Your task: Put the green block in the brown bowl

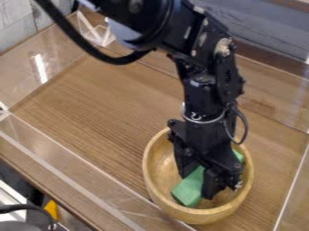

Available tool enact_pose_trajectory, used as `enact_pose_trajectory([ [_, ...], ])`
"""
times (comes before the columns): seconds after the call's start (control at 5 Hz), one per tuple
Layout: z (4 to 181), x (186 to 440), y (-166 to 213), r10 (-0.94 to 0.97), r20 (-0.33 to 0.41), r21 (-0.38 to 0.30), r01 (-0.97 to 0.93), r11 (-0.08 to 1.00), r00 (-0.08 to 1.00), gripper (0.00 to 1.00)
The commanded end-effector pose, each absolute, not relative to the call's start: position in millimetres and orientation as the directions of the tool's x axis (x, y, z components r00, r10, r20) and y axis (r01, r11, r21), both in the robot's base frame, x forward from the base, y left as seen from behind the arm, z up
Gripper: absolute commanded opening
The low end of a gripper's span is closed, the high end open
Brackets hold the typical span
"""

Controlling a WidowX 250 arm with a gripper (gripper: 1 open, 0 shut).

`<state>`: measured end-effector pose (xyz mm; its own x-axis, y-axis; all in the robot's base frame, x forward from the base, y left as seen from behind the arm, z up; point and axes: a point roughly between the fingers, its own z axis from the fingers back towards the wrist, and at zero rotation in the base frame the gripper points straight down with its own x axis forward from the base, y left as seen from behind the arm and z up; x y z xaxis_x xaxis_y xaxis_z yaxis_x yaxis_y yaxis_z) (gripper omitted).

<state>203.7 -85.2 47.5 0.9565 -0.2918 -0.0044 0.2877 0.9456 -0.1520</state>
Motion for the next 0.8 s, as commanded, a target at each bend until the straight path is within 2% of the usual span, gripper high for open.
enact_pose_trajectory([
  [0.0, 57.7, 211.8, -86.2, -0.251, 0.035, -0.156, 0.254, 0.955, 0.967, 0.0],
  [0.6, 67.1, 221.1, -83.5, -0.193, 0.031, -0.168, 0.195, 0.966, 0.981, 0.0],
])
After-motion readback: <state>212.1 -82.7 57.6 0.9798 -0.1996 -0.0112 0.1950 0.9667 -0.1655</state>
